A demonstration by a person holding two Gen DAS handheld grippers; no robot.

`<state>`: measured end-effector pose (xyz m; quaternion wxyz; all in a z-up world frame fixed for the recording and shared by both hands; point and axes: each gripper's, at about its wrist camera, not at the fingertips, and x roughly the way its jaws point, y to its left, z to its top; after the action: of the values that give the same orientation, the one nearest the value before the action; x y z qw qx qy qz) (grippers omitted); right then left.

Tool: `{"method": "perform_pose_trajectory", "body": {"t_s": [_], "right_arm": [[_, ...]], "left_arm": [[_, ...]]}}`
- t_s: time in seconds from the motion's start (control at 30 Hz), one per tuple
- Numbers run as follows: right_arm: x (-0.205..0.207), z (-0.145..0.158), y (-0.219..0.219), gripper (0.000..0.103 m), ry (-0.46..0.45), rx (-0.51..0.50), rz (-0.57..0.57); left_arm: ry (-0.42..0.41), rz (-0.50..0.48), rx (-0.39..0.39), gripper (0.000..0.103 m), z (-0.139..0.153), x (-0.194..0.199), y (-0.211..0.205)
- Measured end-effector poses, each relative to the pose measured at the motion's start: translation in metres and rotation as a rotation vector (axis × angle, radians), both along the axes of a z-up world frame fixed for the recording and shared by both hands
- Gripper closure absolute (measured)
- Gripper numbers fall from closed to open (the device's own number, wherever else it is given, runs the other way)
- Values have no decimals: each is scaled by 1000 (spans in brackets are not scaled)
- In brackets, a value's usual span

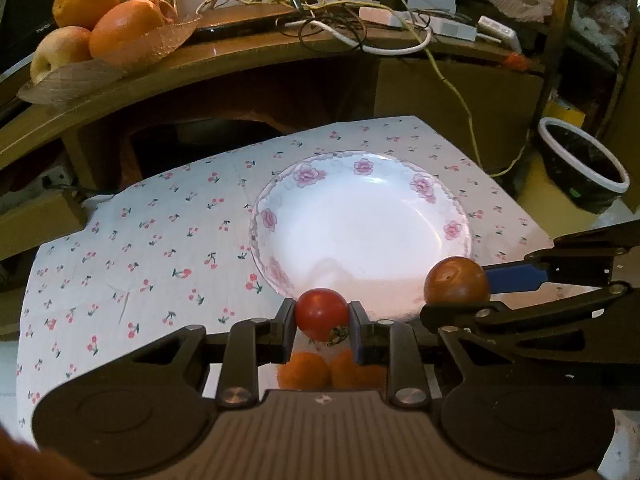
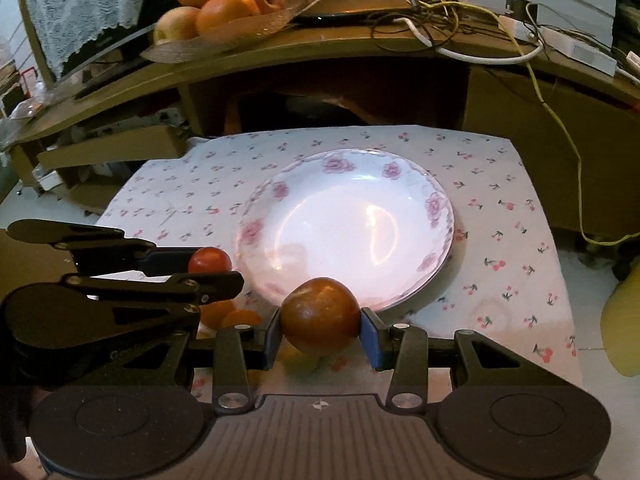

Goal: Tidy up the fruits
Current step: 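Carry both held tomatoes over the white plate, then open both grippers to drop the tomatoes into the plate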

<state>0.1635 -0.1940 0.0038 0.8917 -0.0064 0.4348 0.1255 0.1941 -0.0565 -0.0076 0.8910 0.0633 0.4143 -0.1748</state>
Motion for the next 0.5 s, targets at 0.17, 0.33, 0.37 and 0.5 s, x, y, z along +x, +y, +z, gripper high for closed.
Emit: {"method": "perform_pose_trajectory", "body": {"t_s": [0.17,0.33,0.37,0.5], "right_arm": [[11,-2,-1,60,-6,4,4],[22,-6,-1,60,-12,-11,4],[24,-7,-2,60,-11,-10,5],[28,-10,1,60,-23,-48,5]], "left_arm": [[3,21,-12,71,-3,13,1],[14,32,-16,72,-8,23,2],[12,33,-12,72,-9,24,1],[-5,27,11,72,-9,27,-4]]}}
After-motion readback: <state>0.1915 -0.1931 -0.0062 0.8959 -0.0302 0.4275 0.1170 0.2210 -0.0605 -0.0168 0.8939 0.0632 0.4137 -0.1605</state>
